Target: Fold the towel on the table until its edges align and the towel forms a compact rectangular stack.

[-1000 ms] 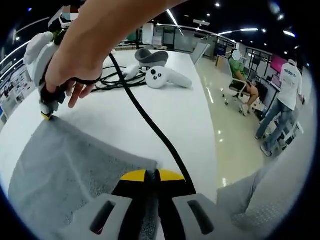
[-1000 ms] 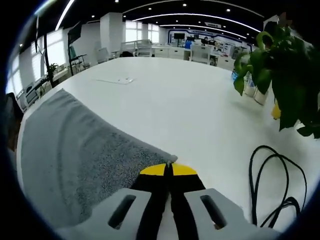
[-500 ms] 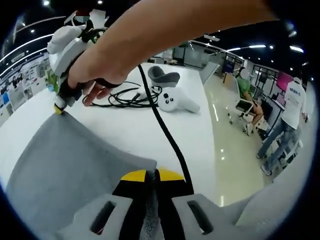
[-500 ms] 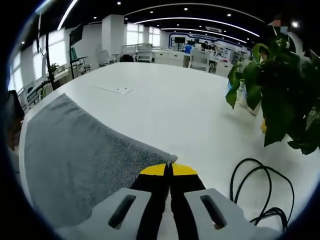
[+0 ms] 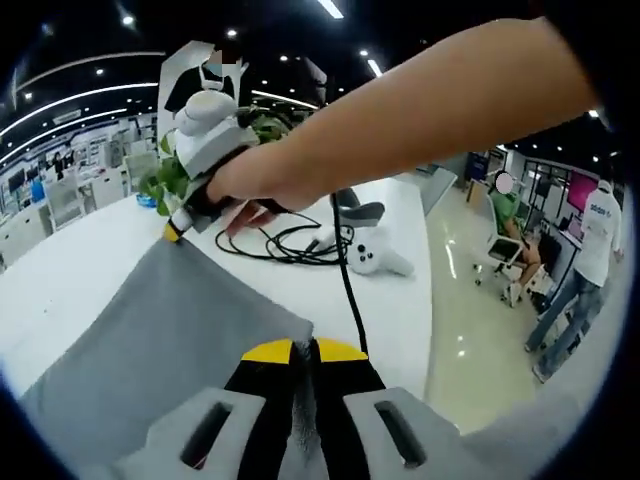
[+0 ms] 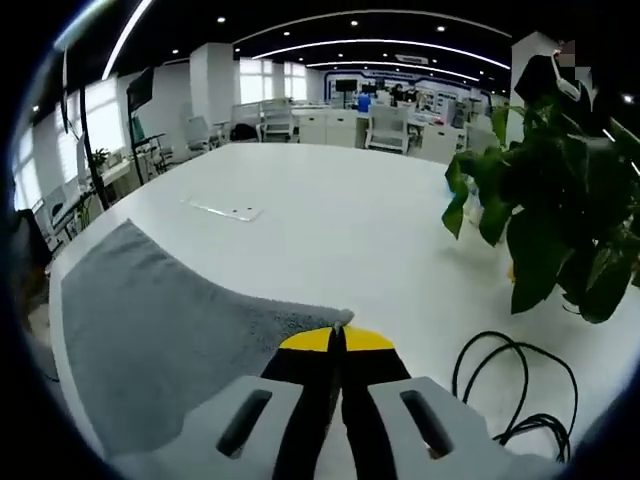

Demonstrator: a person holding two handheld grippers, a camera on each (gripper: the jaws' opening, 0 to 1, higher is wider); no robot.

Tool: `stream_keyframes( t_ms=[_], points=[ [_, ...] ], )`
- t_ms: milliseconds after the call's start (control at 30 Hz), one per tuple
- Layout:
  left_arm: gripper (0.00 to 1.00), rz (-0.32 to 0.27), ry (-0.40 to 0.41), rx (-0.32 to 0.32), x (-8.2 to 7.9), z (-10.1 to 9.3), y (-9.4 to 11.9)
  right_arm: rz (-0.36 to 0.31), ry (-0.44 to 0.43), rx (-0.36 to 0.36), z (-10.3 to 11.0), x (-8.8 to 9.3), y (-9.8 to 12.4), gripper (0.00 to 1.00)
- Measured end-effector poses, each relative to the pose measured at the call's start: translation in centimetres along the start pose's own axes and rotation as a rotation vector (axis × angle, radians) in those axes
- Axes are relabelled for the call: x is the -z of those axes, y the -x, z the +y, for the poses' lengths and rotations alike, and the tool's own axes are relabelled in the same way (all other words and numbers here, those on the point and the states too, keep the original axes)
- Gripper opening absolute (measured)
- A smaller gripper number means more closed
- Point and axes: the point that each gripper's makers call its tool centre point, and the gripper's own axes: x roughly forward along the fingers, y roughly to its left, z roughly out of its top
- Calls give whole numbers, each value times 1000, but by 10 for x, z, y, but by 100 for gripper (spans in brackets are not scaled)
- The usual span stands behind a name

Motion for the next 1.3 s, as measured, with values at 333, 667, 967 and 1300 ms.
stream_keyframes(
  t_ms=[333,667,967,1300],
  points=[
    [6,-60,1,-52,-14,20,36,-17,18,12,17,-33,6,0],
    [6,-131,34,-90,-28,29,68,-37,66,-1,46,-65,9,0],
    [6,-188,40,-127,-40,35,95,-62,59,-17,70,-94,21,0],
    [6,-220,11,-181,-42,56,128,-87,49,-25,91,-122,29,0]
  ],
)
